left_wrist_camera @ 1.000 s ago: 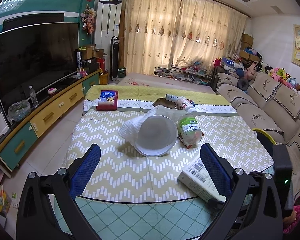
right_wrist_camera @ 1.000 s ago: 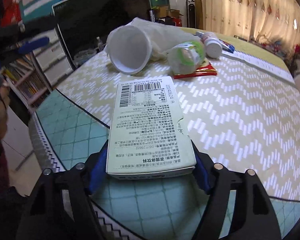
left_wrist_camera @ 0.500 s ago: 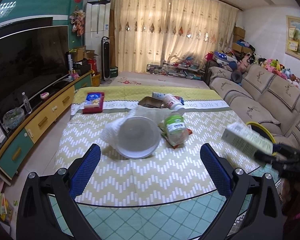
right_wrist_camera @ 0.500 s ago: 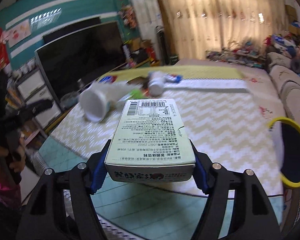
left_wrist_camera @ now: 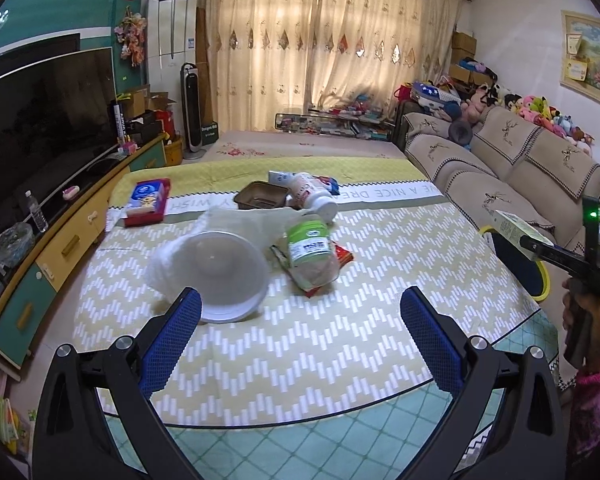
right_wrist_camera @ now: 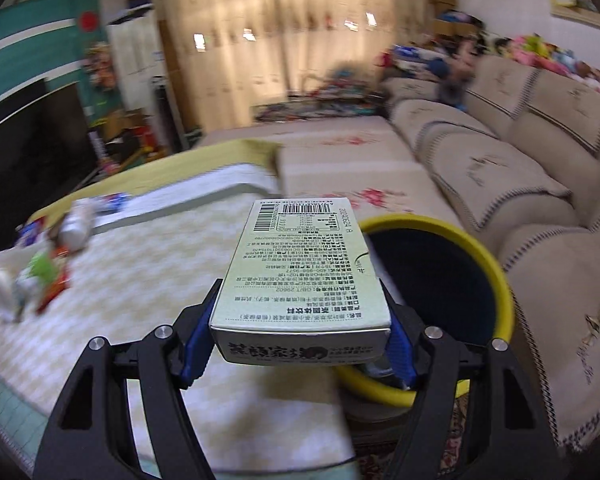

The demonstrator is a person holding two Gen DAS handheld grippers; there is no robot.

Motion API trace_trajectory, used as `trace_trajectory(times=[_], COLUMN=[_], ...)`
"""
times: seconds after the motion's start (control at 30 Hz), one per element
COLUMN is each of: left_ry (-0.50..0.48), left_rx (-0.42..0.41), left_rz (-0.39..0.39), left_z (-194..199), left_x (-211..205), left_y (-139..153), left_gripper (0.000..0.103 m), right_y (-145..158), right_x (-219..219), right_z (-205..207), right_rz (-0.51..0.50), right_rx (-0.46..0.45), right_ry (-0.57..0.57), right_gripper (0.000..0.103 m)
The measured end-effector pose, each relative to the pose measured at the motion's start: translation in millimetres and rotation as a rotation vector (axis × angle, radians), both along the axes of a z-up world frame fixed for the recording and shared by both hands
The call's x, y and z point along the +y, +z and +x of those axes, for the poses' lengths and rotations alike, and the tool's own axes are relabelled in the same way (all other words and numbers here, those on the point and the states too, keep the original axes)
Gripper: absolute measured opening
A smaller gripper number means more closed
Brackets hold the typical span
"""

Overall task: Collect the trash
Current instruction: 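Carry the drink box over the bin and open the right gripper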

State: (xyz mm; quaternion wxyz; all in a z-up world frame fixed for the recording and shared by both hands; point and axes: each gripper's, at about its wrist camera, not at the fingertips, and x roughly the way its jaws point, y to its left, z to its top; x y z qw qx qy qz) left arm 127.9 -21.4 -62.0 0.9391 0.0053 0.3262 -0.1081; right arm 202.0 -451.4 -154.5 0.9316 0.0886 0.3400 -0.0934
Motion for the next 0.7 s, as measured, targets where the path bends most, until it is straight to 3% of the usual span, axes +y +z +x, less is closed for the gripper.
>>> trace_trajectory(times=[0.37, 0.7], left_ry=[-0.045, -0.005], left_rx=[0.031, 0.023], left_rz=[0.029, 0.073], left_z=[18, 23], left_x=[-33, -28], left_y=[-8, -17], left_gripper=[0.098, 0.097], right_y=[-50, -21], right_x=[-68, -47], right_z=[24, -6], right_rz=[0.042, 0.019], right_rx=[0.088, 0.005], right_ry=[-0.157, -0.141], right_gripper=[0.072, 0.078])
